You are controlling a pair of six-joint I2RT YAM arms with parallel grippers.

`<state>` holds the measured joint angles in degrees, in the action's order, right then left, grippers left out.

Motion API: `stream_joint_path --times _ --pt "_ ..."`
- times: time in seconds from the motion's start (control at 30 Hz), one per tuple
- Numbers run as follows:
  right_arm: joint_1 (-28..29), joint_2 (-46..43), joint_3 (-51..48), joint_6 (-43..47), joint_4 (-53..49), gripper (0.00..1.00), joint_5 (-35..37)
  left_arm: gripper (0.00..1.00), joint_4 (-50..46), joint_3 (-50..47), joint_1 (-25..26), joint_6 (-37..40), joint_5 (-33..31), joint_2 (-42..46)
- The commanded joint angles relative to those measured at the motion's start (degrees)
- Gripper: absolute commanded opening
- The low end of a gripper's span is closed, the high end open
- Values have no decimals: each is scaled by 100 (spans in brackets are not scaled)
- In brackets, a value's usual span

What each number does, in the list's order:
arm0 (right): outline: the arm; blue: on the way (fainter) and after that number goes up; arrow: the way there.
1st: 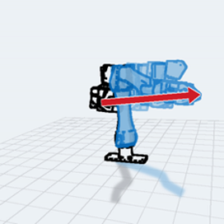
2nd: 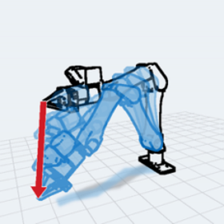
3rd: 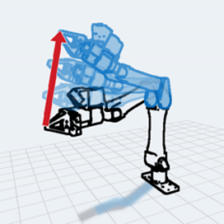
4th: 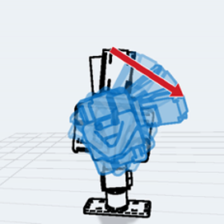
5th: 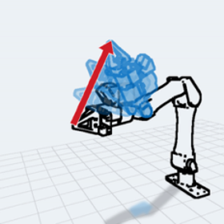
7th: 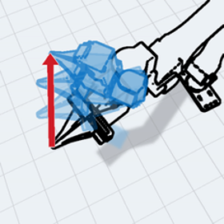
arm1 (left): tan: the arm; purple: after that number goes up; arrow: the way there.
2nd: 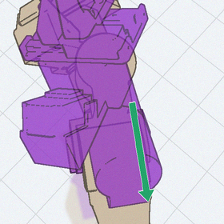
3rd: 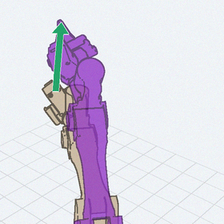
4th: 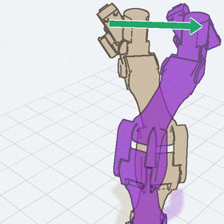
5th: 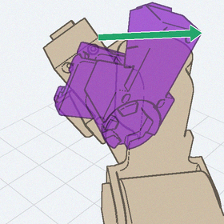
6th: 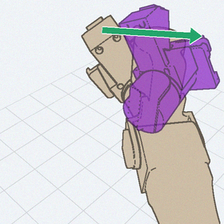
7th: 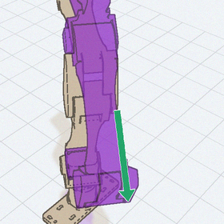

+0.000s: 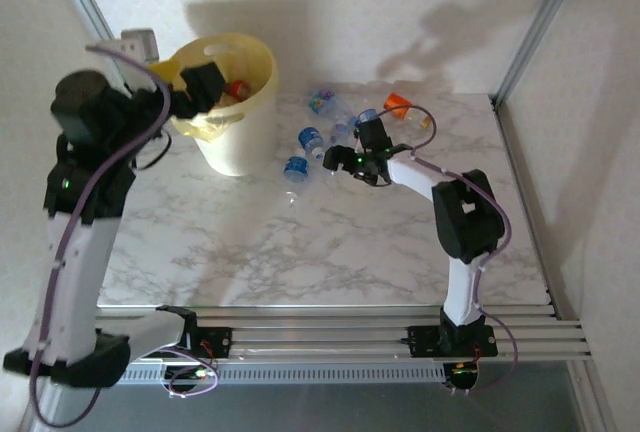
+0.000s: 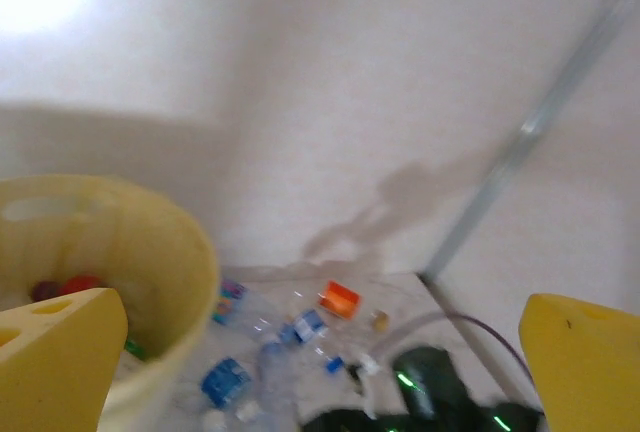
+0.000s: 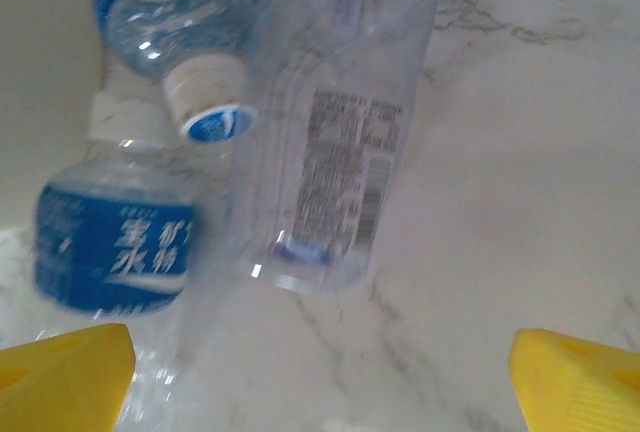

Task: Throw the plastic bottles in the bin

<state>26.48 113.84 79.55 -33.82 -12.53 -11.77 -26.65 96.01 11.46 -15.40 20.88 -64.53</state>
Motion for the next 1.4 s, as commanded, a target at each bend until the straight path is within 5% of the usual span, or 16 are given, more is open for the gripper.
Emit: stream_joint_path --times 0.0,0.43,0.73,0.9,1.1,1.37 --pt "-37 349 549 93 -463 96 64 100 81 -795 280 -226 186 364" --pt "-45 1632 2014 78 -1251 89 457 100 -357 -2188 383 -543 -56 1671" --pt "-46 1738 2141 181 -1323 72 608 100 -89 -2554 383 -571 74 1570" --pt "-43 1649 1935 245 -1143 53 485 100 444 -2888 528 -742 208 1365" --pt "-25 1024 1101 210 -715 42 461 100 904 -3063 1216 -866 -132 991" --pt "174 -1248 -1221 86 335 38 664 100 1931 -3387 1815 -1513 -451 67"
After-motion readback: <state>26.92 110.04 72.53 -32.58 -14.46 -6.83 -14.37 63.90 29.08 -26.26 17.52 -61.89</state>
